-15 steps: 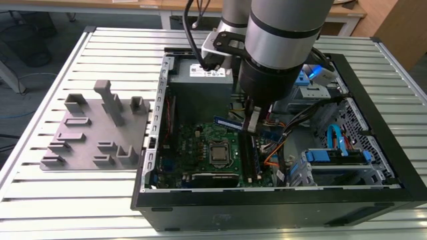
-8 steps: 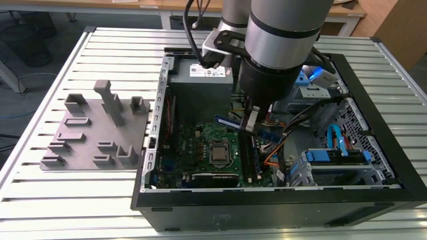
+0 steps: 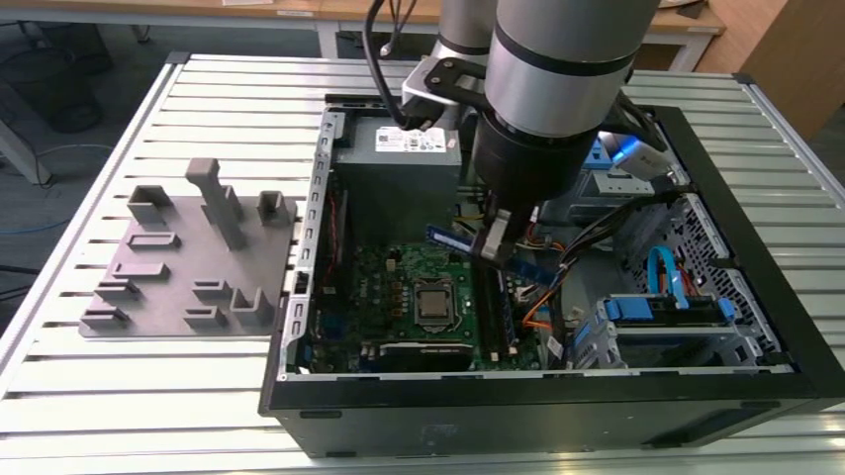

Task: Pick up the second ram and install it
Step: 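Insert the second ram into the second slot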

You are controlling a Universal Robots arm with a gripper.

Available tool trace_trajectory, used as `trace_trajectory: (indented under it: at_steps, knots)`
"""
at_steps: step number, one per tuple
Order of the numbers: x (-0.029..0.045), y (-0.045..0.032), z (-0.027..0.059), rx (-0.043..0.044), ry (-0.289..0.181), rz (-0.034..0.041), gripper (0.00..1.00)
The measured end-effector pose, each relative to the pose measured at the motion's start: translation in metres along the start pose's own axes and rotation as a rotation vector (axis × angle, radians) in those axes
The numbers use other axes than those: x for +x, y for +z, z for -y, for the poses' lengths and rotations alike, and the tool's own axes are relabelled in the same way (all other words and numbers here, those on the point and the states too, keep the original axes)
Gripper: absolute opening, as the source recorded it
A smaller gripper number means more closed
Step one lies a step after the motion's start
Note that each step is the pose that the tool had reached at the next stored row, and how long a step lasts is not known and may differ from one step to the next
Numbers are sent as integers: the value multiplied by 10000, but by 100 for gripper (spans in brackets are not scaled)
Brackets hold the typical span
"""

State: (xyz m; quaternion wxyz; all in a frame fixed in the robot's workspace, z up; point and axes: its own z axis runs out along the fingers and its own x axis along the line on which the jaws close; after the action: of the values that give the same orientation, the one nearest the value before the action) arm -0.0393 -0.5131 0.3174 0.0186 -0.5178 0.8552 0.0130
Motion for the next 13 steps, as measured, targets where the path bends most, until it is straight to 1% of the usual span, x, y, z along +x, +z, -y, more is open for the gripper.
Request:
trace_trajectory:
  at_steps: [7,8,13]
  knots:
    - [0,0,0,25,462,-6,14]
    - [0,1,0,52,900,-19,14]
    - [0,1,0,76,1277,-30,14]
